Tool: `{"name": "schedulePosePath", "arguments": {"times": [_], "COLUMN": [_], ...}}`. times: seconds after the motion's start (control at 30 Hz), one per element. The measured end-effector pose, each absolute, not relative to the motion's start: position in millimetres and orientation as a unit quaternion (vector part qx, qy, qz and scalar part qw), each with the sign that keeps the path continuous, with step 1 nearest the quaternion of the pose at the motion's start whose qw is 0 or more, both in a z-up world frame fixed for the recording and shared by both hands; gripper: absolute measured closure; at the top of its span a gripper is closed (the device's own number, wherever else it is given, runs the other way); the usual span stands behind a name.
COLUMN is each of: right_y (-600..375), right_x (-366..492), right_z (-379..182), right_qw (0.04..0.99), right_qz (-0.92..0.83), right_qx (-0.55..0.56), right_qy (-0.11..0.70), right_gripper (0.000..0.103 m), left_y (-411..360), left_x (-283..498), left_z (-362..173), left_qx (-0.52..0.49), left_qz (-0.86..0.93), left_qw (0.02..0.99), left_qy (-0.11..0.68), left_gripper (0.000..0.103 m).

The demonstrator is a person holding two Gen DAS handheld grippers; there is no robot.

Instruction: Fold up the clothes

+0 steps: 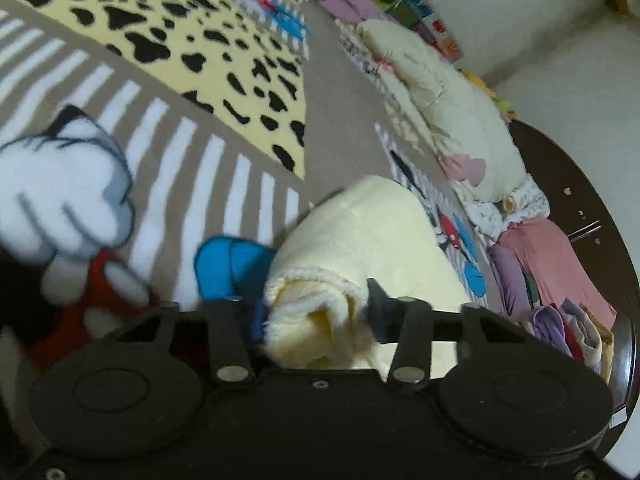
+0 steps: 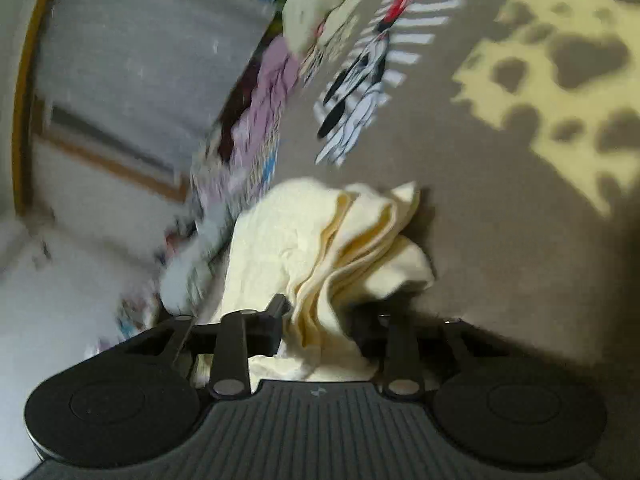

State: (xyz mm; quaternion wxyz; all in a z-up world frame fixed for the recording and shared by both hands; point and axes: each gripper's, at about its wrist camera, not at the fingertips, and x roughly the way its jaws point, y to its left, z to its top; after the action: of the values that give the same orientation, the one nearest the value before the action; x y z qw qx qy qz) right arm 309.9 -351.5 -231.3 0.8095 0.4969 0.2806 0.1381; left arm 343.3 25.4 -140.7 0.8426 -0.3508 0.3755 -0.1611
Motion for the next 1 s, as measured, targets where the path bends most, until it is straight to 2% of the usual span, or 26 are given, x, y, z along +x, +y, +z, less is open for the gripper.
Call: {"name": "schedulePosePath", "arguments": {"times": [0.13,0.2,0.23,0.27,0.3,0.33,0.5,0.77,0.9,1.0], "right_y": [-362,-377,-384,-390,-396,-401,-412,-387,-375,-359], "right_x": [283,267,258,249,240,230,197,209,221,228], "right_z": [-201,-198,-197,-200,-203,-207,-220,-214,-210,-207], "right_qw": [0.822,0.802,0.799,0.81,0.82,0.827,0.823,0.82,0.814,0.824], "right_qz": [0.166,0.178,0.174,0.151,0.128,0.113,0.137,0.159,0.151,0.144], "right_qx": [0.474,0.492,0.493,0.476,0.459,0.45,0.474,0.458,0.465,0.444], "right_qy": [0.27,0.288,0.298,0.307,0.317,0.318,0.281,0.305,0.312,0.321], "right_gripper": [0.075,0.073,0.065,0.042,0.029,0.021,0.021,0.0,0.001,0.01], "left_y": [27,32,34,33,32,32,43,43,38,29], "left_x": [286,239,217,199,186,177,168,221,229,232], "left_z": [-122,-121,-121,-124,-127,-130,-135,-155,-163,-164], "left_qx": [-0.375,-0.412,-0.423,-0.416,-0.4,-0.384,-0.361,-0.362,-0.39,-0.383], "left_qz": [-0.163,-0.154,-0.155,-0.162,-0.166,-0.163,-0.149,-0.17,-0.198,-0.205], "left_qw": [0.843,0.824,0.817,0.817,0.821,0.828,0.845,0.83,0.809,0.808], "left_qy": [0.349,0.357,0.36,0.365,0.372,0.375,0.366,0.389,0.392,0.397], "left_gripper": [0.07,0.066,0.057,0.039,0.035,0.034,0.032,0.032,0.031,0.032]}}
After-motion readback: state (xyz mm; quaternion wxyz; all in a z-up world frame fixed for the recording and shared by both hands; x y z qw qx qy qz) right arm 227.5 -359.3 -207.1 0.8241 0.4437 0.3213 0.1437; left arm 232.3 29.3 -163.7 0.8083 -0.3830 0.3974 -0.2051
